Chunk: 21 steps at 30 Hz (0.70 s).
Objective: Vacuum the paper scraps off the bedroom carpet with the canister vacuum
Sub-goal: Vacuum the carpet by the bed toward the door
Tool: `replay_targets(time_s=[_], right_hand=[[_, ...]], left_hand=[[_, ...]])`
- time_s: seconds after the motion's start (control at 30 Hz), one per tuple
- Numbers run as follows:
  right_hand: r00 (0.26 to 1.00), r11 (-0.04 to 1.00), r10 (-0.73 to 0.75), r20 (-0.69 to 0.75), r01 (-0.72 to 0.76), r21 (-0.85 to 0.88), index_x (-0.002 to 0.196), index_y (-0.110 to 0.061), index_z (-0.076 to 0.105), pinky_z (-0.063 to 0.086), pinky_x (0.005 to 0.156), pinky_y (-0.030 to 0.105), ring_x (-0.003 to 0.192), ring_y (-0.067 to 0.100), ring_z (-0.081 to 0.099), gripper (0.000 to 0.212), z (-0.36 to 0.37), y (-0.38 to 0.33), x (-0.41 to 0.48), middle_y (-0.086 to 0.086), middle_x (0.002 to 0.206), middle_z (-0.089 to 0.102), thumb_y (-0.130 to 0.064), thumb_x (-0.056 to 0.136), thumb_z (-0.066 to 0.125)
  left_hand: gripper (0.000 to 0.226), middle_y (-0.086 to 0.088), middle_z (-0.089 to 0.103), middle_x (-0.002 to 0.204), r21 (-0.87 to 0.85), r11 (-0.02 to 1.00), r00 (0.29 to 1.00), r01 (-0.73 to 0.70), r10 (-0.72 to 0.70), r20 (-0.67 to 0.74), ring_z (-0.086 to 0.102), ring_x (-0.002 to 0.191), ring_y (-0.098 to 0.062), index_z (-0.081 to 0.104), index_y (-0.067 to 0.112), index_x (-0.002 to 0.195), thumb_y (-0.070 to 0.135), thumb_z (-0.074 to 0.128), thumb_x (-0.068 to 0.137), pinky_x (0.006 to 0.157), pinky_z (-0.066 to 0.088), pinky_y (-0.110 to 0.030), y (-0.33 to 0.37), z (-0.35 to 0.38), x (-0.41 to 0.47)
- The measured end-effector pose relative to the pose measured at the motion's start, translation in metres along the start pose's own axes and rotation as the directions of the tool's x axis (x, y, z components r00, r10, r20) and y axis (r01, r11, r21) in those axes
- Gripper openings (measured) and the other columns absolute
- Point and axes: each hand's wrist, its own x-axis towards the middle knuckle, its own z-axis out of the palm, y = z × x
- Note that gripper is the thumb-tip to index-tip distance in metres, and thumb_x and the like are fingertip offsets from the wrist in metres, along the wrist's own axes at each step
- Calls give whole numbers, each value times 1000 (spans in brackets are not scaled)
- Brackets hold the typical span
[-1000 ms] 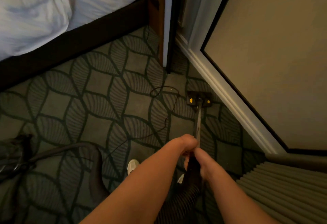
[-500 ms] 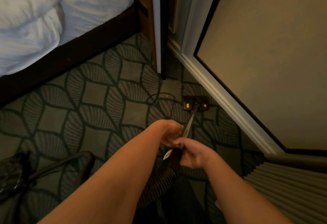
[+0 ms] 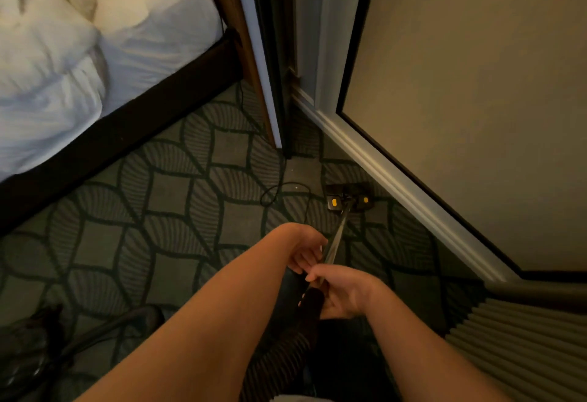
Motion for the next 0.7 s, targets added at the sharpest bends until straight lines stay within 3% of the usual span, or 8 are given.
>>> replay_targets(time_s=[0.23,0.37,0.43,0.53,0.63,0.7], right_hand=[[998,998,-56,26,56,-23,82,-8,48,56,61,34,69,21,59,13,8,-9,1,10,73,52,-14,94,47],[995,995,-94,18,95,-34,79,-9,48,56,51,28,63,19,60,15,11,-13,6,8,67,53,-13,93,48],[993,993,-115,15,116,-24,78,-9,49,57,52,30,65,19,59,15,13,-14,8,8,67,53,-12,93,48],[989,989,-145,18,145,-6,80,-8,50,57,50,30,64,19,58,13,18,-15,15,8,64,53,-11,93,48],[979,979,-204,5,204,1,91,-10,55,54,45,26,64,17,56,8,32,-12,26,8,76,53,-10,93,47],[960,959,-279,-2,279,54,113,-12,61,54,49,26,69,17,58,24,42,-12,39,11,97,61,-11,90,54]], left_hand=[[40,-5,53,80,53,998,998,29,-25,-63,52,72,-18,52,14,84,39,26,102,88,40,-35,6,-13,-1],[42,-4,50,78,42,998,995,49,-44,-93,51,72,-17,53,13,85,42,27,102,86,41,-33,9,-16,-3],[42,-4,51,82,44,998,995,46,-42,-92,50,74,-17,54,12,91,42,27,102,84,41,-32,10,-20,-2],[44,-4,52,85,79,996,994,44,-35,-103,51,75,-17,56,12,114,42,27,102,84,41,-33,8,-27,-3],[47,-8,58,89,88,995,995,43,-34,-98,48,70,-16,60,10,108,44,28,101,73,41,-30,-1,-32,-4],[46,-12,65,99,57,998,995,27,-21,-96,45,65,-16,63,9,103,43,31,101,72,38,-28,-9,-37,-2]])
